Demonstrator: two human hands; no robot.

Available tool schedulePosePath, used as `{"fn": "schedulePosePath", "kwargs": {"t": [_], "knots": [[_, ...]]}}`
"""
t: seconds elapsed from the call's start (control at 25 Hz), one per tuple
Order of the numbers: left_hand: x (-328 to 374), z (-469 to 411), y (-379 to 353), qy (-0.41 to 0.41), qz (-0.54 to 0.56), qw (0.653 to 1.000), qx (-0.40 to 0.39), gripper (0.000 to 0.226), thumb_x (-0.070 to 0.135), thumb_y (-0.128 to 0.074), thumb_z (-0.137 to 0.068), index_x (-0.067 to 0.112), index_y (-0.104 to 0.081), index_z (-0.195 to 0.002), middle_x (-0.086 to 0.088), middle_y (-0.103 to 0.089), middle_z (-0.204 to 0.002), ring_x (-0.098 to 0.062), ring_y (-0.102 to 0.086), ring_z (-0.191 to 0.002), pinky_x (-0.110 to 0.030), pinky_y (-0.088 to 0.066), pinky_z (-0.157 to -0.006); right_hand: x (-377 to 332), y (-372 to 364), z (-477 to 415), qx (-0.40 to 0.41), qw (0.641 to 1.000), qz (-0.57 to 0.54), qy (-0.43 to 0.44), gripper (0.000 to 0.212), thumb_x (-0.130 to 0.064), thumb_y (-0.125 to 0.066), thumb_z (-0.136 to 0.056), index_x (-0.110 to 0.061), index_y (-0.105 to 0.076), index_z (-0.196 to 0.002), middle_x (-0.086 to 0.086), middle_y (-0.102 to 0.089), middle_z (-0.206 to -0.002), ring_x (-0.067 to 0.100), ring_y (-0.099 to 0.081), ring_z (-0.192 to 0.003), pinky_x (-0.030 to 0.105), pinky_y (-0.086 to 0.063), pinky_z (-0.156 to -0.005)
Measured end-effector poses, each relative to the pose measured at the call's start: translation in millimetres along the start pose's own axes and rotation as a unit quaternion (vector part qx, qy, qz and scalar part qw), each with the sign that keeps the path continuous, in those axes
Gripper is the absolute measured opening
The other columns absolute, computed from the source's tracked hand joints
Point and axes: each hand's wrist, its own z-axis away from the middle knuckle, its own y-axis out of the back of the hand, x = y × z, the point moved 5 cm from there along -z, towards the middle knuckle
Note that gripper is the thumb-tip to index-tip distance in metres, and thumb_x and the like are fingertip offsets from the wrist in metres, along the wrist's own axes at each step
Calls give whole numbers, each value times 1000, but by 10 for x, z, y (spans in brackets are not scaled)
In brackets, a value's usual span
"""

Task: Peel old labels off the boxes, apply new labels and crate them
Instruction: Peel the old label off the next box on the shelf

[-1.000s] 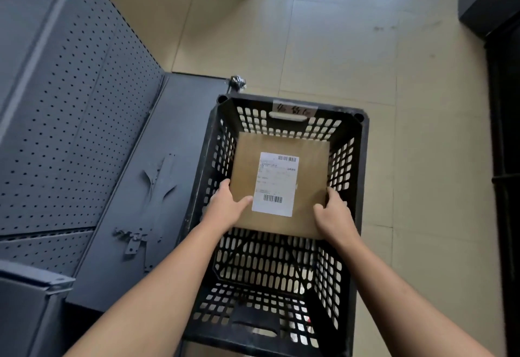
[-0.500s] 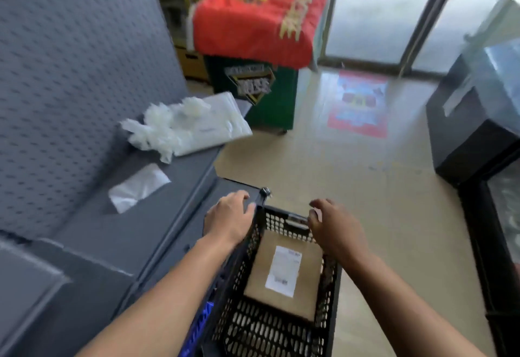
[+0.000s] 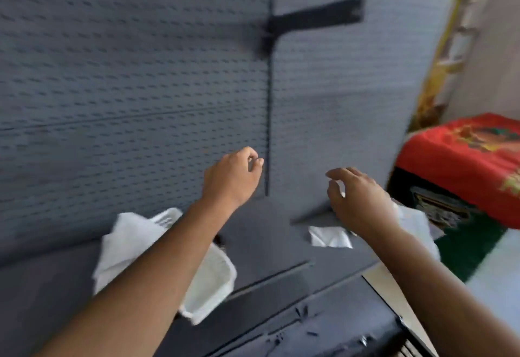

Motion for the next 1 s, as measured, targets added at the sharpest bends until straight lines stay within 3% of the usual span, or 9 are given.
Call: {"fn": "schedulePosePath", "kwargs": {"t": [0.2, 0.56, 0.76, 0.84, 0.92, 1.0], "knots": [[-1619, 436, 1708, 117, -30, 988, 98, 24, 45, -48, -100, 30, -65, -109, 11, -69, -119, -17, -62, -111, -36, -49, -86, -2085, -409, -198, -6, 986, -100, 133, 28, -32, -47, -97, -30, -64, -120, -10, -62, -124, 20, -59, -106, 36, -46, -80], [-4151, 1638, 4032, 244, -129, 945, 176, 27, 48, -44, -102, 33, -64, -112, 17, -68, -116, -12, -63, -106, -38, -53, -86, -5602, -1308, 341, -62, 928, -236, 281, 26, -30, -48, -99, -26, -64, -120, -10, -62, -127, 17, -59, -107, 34, -48, -78], [-5086, 2356, 4761, 340, -134, 910, 194, 27, 45, -45, -102, 31, -65, -113, 13, -70, -112, -14, -66, -100, -34, -53, -79, -6806, -1766, 722, -149, 893, -293, 308, 31, -34, -44, -102, -26, -58, -129, -9, -58, -130, 7, -57, -79, 31, -51, -73], [-5377, 2726, 4939, 382, -138, 890, 208, 29, 45, -44, -103, 30, -65, -116, 11, -70, -112, -16, -66, -100, -35, -53, -79, -7153, -1955, 883, -188, 872, -325, 313, 34, -34, -43, -103, -24, -54, -134, -7, -56, -134, 11, -60, -97, 29, -50, -82], [-5659, 3140, 5098, 426, -147, 864, 226, 30, 45, -44, -103, 28, -64, -119, 9, -70, -116, -18, -65, -104, -38, -54, -83, -7463, -2131, 1091, -241, 852, -359, 295, 39, -33, -43, -103, -21, -47, -141, -5, -52, -139, 14, -52, -122, 27, -44, -96], [-5955, 3568, 5189, 482, -156, 831, 230, 32, 45, -43, -104, 28, -63, -121, 5, -69, -117, -21, -65, -104, -35, -51, -80, -7685, -2300, 1307, -303, 833, -387, 253, 45, -33, -44, -103, -20, -39, -146, -2, -47, -145, 16, -46, -130, 30, -40, -103]]}}
